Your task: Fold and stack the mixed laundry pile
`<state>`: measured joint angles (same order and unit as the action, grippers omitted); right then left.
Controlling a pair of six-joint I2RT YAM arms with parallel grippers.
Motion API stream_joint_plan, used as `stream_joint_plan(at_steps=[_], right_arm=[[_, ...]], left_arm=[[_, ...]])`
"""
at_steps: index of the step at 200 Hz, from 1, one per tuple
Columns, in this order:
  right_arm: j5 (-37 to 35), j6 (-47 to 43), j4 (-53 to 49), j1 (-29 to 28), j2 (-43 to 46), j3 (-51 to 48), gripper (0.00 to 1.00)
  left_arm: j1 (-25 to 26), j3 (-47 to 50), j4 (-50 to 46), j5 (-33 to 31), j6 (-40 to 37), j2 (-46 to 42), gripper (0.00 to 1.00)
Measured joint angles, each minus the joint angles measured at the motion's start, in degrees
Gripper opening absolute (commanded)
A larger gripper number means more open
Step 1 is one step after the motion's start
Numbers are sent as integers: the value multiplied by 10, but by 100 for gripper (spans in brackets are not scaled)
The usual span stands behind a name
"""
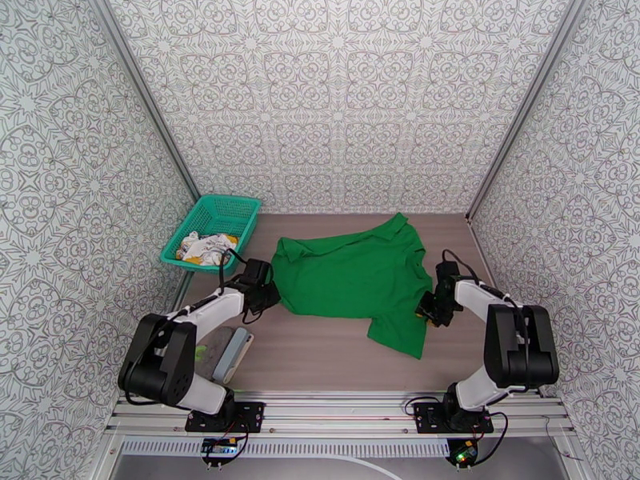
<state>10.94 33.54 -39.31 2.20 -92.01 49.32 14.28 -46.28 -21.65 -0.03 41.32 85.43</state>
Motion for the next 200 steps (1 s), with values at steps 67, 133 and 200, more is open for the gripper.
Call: stream_joint_plan(at_steps=[67, 133, 200], right_arm=[[34, -1, 21, -3, 70, 9, 0], [62, 2, 29, -3, 228, 127, 0], [3, -21, -96, -3, 295, 465, 0]], left_arm=[[3, 0, 6, -3, -17, -111, 0], [26, -47, -37, -22, -53, -215, 0], [84, -389, -145, -52, -166, -280, 0]])
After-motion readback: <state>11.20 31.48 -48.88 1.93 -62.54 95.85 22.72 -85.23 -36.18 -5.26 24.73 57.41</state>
